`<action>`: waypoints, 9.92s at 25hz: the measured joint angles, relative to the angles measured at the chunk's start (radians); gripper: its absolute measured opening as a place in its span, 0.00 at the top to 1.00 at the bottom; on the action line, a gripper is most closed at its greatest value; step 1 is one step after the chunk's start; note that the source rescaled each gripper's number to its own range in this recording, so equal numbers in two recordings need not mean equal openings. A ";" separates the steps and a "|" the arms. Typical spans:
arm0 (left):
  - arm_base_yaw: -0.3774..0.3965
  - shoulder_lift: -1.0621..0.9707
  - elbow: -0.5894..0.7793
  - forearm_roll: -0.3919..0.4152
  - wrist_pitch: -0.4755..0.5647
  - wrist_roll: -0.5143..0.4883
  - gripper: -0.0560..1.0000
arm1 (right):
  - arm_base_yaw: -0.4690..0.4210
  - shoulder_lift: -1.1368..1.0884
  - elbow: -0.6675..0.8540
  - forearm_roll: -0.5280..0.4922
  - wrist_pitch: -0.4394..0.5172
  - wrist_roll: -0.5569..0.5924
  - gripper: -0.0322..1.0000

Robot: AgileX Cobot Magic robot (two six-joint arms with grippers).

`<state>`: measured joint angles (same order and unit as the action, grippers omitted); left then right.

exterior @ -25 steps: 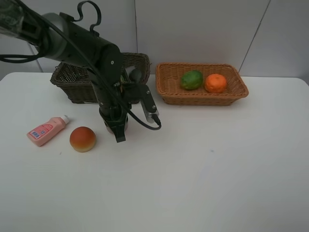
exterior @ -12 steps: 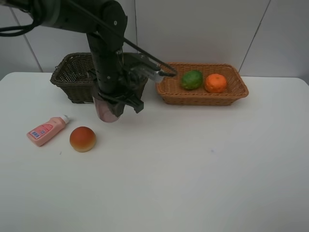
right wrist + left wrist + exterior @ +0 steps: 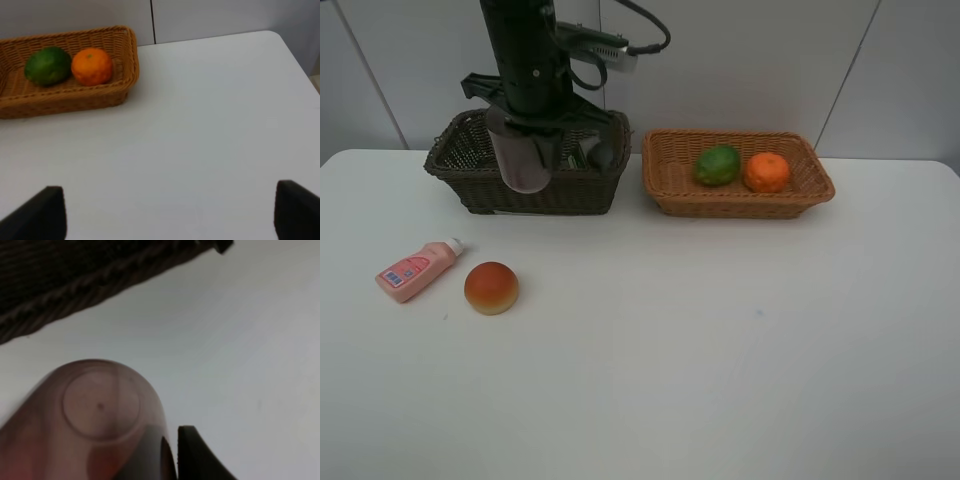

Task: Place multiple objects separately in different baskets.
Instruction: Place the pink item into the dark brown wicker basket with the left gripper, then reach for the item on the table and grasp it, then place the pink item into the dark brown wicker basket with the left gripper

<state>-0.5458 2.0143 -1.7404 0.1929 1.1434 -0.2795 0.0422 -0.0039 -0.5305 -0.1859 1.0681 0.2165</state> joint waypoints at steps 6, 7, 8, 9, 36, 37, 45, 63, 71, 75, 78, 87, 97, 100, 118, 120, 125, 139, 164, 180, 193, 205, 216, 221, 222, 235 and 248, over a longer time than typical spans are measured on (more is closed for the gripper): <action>0.059 0.000 -0.073 0.074 0.014 -0.036 0.95 | 0.000 0.000 0.000 0.000 0.000 0.000 0.17; 0.071 0.000 -0.084 0.083 0.014 -0.044 0.95 | 0.000 0.000 0.000 0.000 0.000 0.000 0.17; 0.084 0.000 -0.094 0.092 0.011 -0.047 0.95 | 0.000 0.000 0.000 0.000 0.000 0.000 0.17; 0.096 0.000 -0.102 0.098 0.006 -0.049 0.95 | 0.000 0.000 0.000 0.000 0.000 0.000 0.17; 0.298 0.000 0.026 0.062 -0.436 -0.071 0.95 | 0.000 0.000 0.000 0.000 0.000 0.000 0.17; 0.298 0.000 0.050 0.038 -0.477 -0.071 0.95 | 0.000 0.000 0.000 0.000 0.000 0.000 0.17; 0.298 0.021 0.172 -0.013 -0.716 -0.071 0.95 | 0.000 0.000 0.000 0.000 0.000 0.000 0.17; 0.298 0.167 0.177 -0.044 -0.765 -0.015 0.94 | 0.000 0.000 0.000 0.000 0.000 0.000 0.17; 0.298 0.162 0.177 -0.083 -0.765 0.060 0.18 | 0.000 0.000 0.000 0.000 0.000 0.000 0.17; 0.298 0.129 0.177 -0.083 -0.763 0.061 0.01 | 0.000 0.000 0.000 0.000 0.000 0.000 0.17; 0.298 0.088 0.177 -0.083 -0.746 0.062 0.00 | 0.000 0.000 0.000 0.000 0.000 0.000 0.17; 0.259 -0.053 0.194 -0.079 -0.551 0.114 0.00 | 0.000 0.000 0.000 0.000 0.000 0.000 0.17; 0.256 -0.327 0.533 -0.067 -0.568 0.165 0.00 | 0.000 0.000 0.000 0.000 0.000 0.000 0.17; 0.263 -0.395 0.619 -0.061 -0.545 0.185 0.00 | 0.000 0.000 0.000 0.000 0.000 0.000 0.17; 0.264 -0.510 0.896 0.055 -0.487 0.237 0.00 | 0.000 0.000 0.000 0.000 0.000 0.000 0.17; 0.274 -0.510 0.917 0.060 -0.518 0.239 0.00 | 0.000 0.000 0.000 0.000 0.000 0.000 0.17; 0.336 -0.510 0.959 0.064 -0.595 0.249 0.00 | 0.000 0.000 0.000 0.000 0.000 0.000 0.17; 0.411 -0.325 0.966 0.065 -0.786 0.531 0.00 | 0.000 0.000 0.000 0.000 0.000 0.000 0.17; 0.472 -0.076 0.843 -0.027 -0.794 0.540 0.00 | 0.000 0.000 0.000 0.000 0.000 0.000 0.17; 0.472 -0.049 0.820 -0.083 -0.778 0.540 0.35 | 0.000 0.000 0.000 0.000 0.000 0.000 0.17; 0.472 -0.048 0.820 -0.081 -0.782 0.540 0.35 | 0.000 0.000 0.000 0.000 0.000 0.000 0.17; 0.473 -0.098 0.815 -0.205 -0.735 0.472 0.35 | 0.000 0.000 0.000 0.000 0.000 0.000 0.17; 0.378 -0.155 0.495 -0.229 -0.284 0.189 0.35 | 0.000 0.000 0.000 0.000 0.000 0.000 0.17; 0.306 -0.155 0.339 -0.220 -0.182 0.133 0.35 | 0.000 0.000 0.000 0.000 0.000 0.000 0.17; 0.295 -0.155 0.315 -0.215 -0.175 0.124 0.35 | 0.000 0.000 0.000 0.000 0.000 0.000 0.17; 0.215 -0.155 0.189 -0.170 -0.241 0.072 0.35 | 0.000 0.000 0.000 0.000 0.000 0.000 0.17; 0.216 -0.111 0.189 -0.019 -0.543 0.069 0.35 | 0.000 0.000 0.000 0.000 0.000 0.000 0.17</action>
<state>-0.3299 1.9032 -1.5516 0.1737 0.6008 -0.2103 0.0422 -0.0039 -0.5305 -0.1859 1.0681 0.2165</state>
